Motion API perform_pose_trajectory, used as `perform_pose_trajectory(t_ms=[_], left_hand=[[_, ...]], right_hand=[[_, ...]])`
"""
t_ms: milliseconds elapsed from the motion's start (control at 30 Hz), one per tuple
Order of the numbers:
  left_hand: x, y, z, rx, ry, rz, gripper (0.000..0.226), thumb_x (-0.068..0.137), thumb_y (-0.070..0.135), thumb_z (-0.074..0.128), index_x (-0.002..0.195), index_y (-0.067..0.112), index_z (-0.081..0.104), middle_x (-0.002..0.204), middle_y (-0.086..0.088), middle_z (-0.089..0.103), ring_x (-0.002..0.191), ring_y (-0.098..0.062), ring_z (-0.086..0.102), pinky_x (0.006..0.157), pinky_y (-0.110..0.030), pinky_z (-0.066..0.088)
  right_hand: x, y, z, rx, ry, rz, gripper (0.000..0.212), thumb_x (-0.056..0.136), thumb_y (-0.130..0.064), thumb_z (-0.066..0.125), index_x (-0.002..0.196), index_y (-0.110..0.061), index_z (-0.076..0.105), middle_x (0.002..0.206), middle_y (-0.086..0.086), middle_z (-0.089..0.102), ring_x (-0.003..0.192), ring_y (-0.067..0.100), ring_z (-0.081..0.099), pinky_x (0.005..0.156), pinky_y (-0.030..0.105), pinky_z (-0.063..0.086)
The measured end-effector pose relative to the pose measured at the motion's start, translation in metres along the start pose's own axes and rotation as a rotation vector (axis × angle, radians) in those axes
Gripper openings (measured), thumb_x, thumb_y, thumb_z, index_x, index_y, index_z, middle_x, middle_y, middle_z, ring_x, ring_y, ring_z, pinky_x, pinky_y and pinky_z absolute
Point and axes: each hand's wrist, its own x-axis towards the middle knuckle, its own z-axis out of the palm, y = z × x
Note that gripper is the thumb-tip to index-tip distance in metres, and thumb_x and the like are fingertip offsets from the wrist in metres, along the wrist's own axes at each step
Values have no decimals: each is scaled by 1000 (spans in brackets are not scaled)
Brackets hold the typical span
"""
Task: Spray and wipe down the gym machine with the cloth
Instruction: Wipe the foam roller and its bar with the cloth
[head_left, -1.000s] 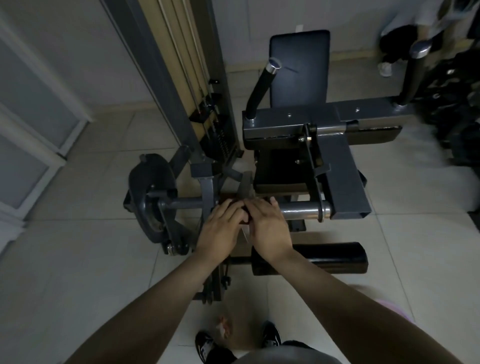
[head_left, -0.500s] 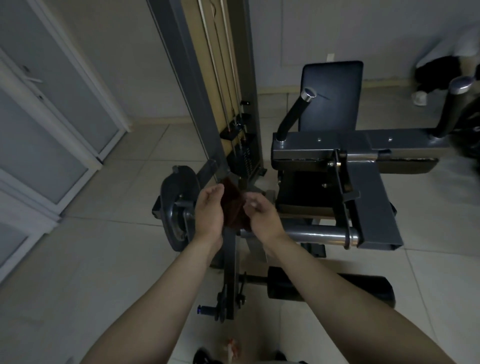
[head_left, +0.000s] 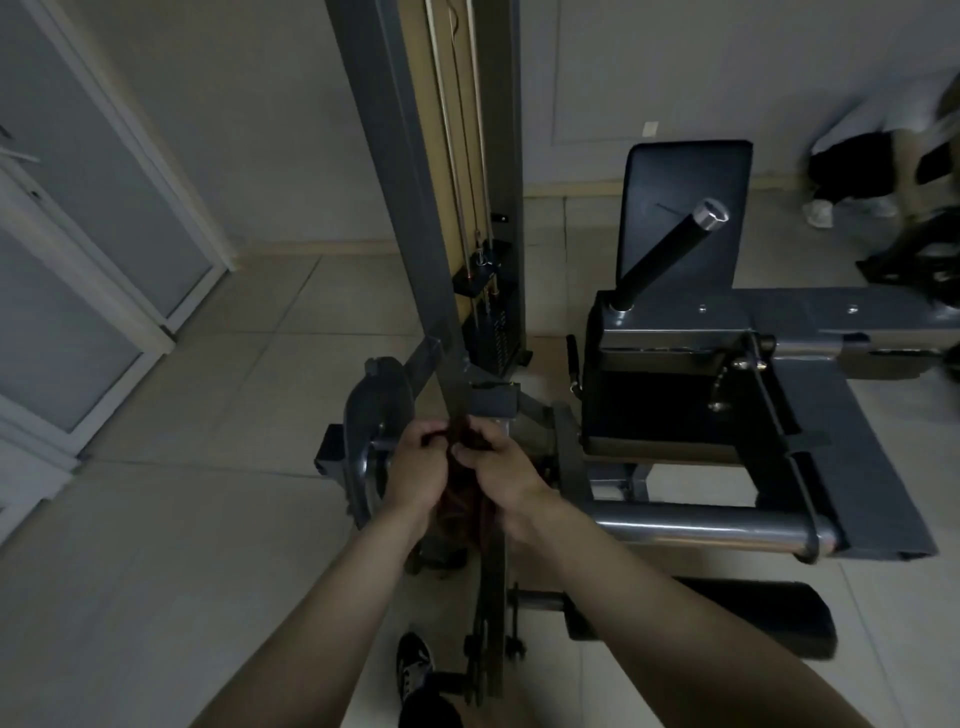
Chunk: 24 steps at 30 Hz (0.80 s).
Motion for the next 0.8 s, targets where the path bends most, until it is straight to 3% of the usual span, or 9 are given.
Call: perform_pose_trajectory(t_ms=[100,200,300,367,433,567,633,733,800], left_hand=[[49,-12,-22,382,-83,200,16,102,21,52,113,30,58,120,3,59,107,-14,59,94,-35,51],[86,-13,-33,324,-178,124,19,103,31,53,121,28,53,112,2,61,98,-16,63,78,-28,48],[119,-18,-39,288,-292,-14,24,105,30,49,129,26,50,111,-3,62,85,-16,62,69,-25,49],[136,-21,-37,303,-370,-68,25,107,27,45,131,23,51,115,-4,63,90,-18,63,68,-25,48],[150,-23,-31,291,-416,-117,27,107,25,44,132,20,55,120,-6,64,96,-17,63,72,-25,47],[167,-21,-11,276,-464,-137,30,106,23,49,134,19,57,128,-2,62,112,-19,62,97,-33,50],[176,-18,1,283,-485,-153,36,105,24,51,141,20,53,138,-3,58,124,-20,57,110,-38,44],[190,-17,20,312,-466,-190,46,105,27,50,150,22,43,141,-1,55,128,-20,52,112,-40,42],[196,-15,30,298,-450,-201,43,105,23,48,148,19,44,124,0,58,113,-19,55,104,-36,44]], right_hand=[[45,3,17,-95,240,-4,25,101,-5,51,109,-19,69,104,6,73,99,26,69,85,35,58],[79,-4,33,-103,482,-54,23,100,-16,49,106,-28,69,105,2,72,98,24,67,94,45,56],[107,-16,41,-114,657,-45,18,97,-22,52,105,-27,68,105,5,70,99,27,66,88,41,57],[120,-23,38,-128,625,87,13,93,-21,59,102,-17,69,101,12,70,95,31,67,77,36,57],[127,-31,31,-135,621,132,12,93,-18,60,97,-15,70,100,14,71,94,32,67,79,38,57],[136,-41,6,-293,830,-76,24,100,-21,51,123,-23,56,104,4,60,93,25,58,78,29,43],[145,-42,-7,-413,842,-199,31,100,-17,49,129,-28,49,104,3,57,92,24,58,78,34,48],[176,-37,-27,-738,728,-269,27,99,-12,52,121,-24,61,119,7,55,105,22,56,90,34,49],[194,-30,-34,-910,584,-258,25,99,-12,54,119,-19,68,127,9,53,113,25,55,96,32,47]])
